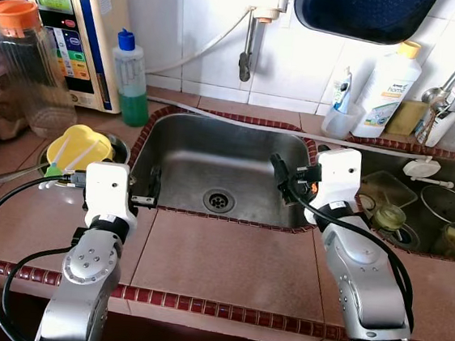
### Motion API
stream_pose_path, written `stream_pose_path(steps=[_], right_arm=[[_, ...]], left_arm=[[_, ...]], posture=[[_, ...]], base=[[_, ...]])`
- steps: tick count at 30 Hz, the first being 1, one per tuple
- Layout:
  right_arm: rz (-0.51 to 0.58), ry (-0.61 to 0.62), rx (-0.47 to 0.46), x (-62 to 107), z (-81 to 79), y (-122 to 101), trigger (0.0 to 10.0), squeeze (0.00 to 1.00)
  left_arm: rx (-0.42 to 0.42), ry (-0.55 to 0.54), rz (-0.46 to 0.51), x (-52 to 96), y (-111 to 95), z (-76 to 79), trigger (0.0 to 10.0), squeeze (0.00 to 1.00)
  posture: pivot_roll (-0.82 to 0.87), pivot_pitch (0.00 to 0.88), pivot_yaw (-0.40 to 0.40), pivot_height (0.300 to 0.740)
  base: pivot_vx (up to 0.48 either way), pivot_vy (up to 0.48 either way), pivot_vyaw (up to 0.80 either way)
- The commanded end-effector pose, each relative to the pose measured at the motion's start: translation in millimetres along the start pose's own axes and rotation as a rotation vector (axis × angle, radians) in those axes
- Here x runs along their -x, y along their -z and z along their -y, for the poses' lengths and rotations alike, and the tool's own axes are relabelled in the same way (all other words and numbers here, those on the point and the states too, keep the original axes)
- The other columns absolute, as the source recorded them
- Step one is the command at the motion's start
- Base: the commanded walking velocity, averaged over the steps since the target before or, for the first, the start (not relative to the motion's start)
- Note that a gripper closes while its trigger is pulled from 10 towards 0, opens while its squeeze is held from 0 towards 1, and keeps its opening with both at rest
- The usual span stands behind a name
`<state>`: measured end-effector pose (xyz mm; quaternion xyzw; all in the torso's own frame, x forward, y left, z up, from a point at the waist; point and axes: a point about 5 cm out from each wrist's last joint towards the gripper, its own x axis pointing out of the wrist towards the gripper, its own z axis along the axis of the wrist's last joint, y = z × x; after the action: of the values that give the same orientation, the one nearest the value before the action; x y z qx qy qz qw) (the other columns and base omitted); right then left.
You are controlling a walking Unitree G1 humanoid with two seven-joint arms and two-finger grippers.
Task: Kitchen organization
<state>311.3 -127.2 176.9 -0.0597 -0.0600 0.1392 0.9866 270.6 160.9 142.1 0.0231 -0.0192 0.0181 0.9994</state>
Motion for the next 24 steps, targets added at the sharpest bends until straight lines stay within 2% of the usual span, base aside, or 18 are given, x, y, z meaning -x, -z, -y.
stream_pose_path(steps=[1, 7, 24], right_arm=[[0.021, 0.013, -0.007, -2.5, 2.3, -5.3, 10.0, 0.00], [0.016, 0.021, -0.019, -1.6, 1.7, -3.9, 10.0, 0.00], [0.012, 0.012, -0.019, -1.3, 0.8, -3.6, 10.0, 0.00]], left_arm=[[-0.006, 0.004, -0.011, -3.0, -0.2, -1.2, 10.0, 0.00], [0.001, 0.030, -0.053, -6.9, 3.7, -2.5, 10.0, 0.00], [-0.005, -0.009, -0.053, -7.5, 4.1, -7.6, 10.0, 0.00]], posture=[[0.06, 0.000, -0.014, 0.740], [0.05, 0.000, -0.010, 0.740], [0.06, 0.001, -0.020, 0.740]], base=[[0.000, 0.000, 0.00], [0.000, 0.000, 0.00], [0.000, 0.000, 0.00]])
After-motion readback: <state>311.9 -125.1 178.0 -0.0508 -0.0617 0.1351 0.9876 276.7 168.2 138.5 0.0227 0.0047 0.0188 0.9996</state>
